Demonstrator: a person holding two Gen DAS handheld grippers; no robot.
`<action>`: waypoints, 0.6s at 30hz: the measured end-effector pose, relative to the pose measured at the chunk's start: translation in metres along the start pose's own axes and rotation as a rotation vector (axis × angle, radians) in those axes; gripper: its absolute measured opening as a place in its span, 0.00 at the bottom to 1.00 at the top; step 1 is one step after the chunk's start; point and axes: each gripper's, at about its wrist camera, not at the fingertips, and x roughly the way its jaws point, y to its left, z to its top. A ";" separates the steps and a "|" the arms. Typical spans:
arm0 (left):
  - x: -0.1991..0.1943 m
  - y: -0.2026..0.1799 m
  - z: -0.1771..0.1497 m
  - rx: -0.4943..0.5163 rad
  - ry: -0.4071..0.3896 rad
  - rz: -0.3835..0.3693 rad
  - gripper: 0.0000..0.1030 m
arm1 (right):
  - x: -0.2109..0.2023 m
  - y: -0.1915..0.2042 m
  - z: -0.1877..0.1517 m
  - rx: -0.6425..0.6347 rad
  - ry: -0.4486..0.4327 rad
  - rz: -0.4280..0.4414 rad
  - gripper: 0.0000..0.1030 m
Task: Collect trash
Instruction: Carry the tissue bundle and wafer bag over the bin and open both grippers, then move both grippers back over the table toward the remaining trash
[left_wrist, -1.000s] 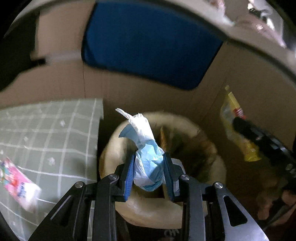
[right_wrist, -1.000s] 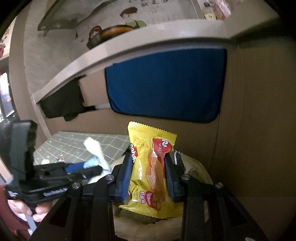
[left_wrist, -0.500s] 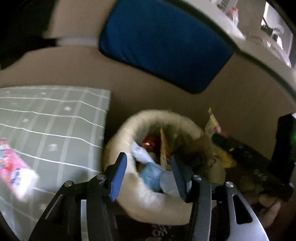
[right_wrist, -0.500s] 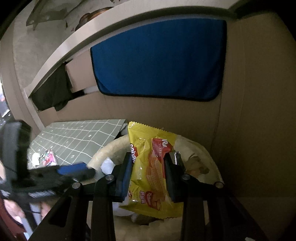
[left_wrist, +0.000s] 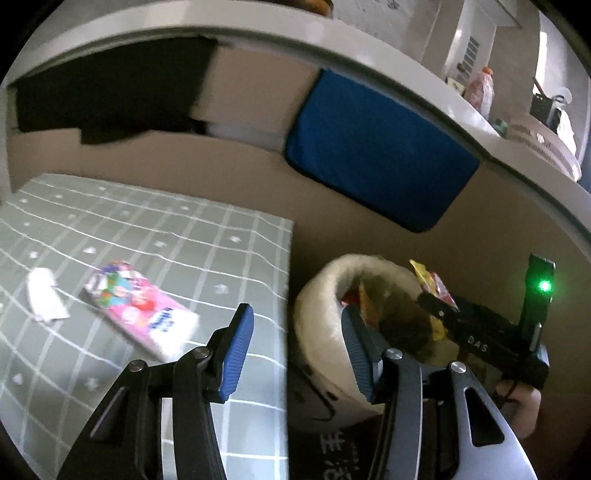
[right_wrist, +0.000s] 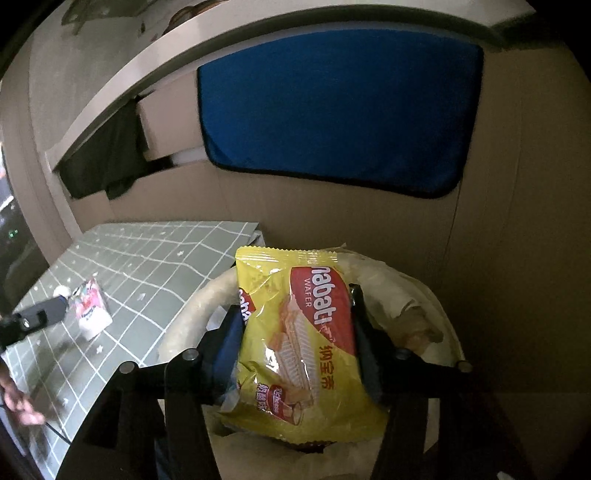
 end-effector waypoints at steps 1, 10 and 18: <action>-0.006 0.003 0.001 -0.005 -0.009 0.005 0.49 | -0.001 0.003 0.000 -0.009 -0.001 -0.011 0.54; -0.044 0.035 -0.001 -0.055 -0.055 0.033 0.50 | 0.007 0.006 0.002 0.011 0.029 -0.017 0.79; -0.068 0.063 -0.005 -0.084 -0.143 0.145 0.50 | -0.010 0.021 0.007 0.024 0.011 0.091 0.79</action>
